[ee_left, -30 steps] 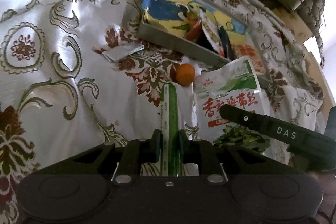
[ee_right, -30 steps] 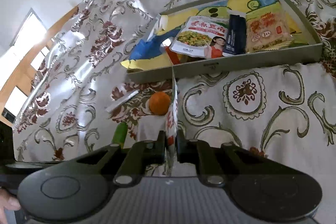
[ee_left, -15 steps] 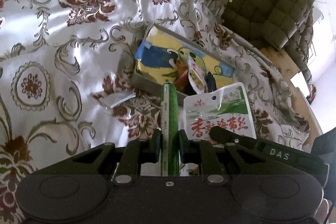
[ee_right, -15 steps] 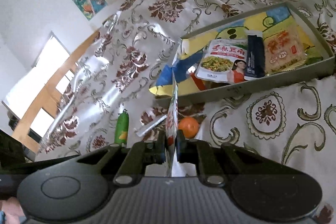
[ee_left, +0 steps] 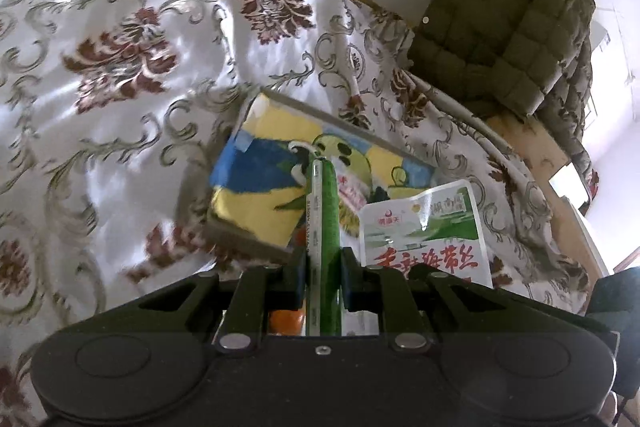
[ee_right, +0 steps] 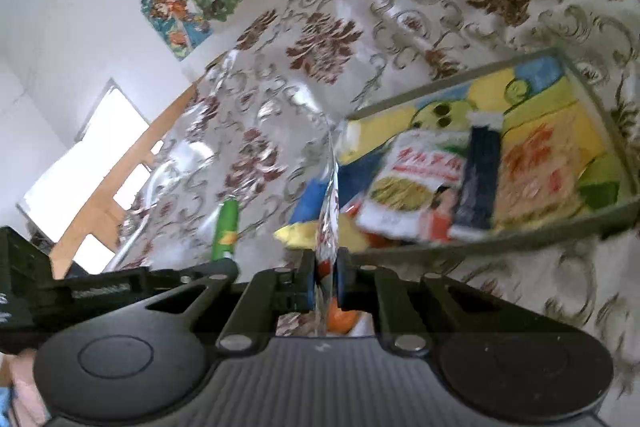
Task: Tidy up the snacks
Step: 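Carry the seaweed pack and green stick over the painted tray with both tools, then open the right tool over the tray while the left tool releases the green stick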
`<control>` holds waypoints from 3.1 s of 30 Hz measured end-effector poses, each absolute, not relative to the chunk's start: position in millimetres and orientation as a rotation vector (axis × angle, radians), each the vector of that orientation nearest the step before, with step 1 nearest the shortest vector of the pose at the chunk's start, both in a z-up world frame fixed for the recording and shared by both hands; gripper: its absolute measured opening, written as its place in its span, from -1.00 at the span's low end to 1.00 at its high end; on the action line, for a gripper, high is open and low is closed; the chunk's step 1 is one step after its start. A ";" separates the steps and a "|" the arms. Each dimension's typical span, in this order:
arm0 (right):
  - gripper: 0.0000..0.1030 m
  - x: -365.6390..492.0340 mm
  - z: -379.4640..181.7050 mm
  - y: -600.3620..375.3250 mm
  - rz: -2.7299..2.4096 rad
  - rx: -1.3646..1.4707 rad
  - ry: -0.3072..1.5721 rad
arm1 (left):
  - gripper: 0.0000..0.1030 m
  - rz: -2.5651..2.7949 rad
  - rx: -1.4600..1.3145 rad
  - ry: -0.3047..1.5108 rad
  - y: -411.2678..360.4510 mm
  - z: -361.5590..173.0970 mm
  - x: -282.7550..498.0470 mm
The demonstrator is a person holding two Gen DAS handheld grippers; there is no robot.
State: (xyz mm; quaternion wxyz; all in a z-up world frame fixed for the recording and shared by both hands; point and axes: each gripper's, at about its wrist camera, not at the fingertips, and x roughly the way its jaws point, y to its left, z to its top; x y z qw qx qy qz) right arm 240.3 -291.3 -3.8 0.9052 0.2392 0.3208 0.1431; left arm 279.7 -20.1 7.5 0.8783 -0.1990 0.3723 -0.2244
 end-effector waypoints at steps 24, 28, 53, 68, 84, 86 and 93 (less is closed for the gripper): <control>-0.78 324.9 -22.8 -362.2 0.090 0.534 0.547 | -0.65 -0.413 -0.334 0.784 -113.8 -6.0 403.3; -0.78 327.5 -28.8 -369.5 0.066 0.532 0.558 | -0.65 -0.407 -0.297 0.797 -131.1 -11.6 405.8; -0.26 319.4 -30.8 -380.5 -0.034 0.453 0.580 | -0.62 -0.341 -0.171 0.861 -161.9 -21.8 404.8; 0.74 301.0 -9.0 -391.3 -0.054 0.411 0.495 | 0.55 -0.254 -0.170 0.766 -152.7 11.0 389.2; 1.00 227.9 30.8 -353.8 -0.029 0.330 0.374 | 0.98 -0.155 -0.200 0.654 -99.1 49.3 303.7; 1.00 214.7 34.1 -346.7 -0.019 0.320 0.361 | 0.98 -0.153 -0.198 0.650 -88.4 49.3 288.4; 1.00 172.2 33.1 -322.3 -0.005 0.244 0.376 | 0.98 -0.154 -0.132 0.625 -59.1 43.3 239.2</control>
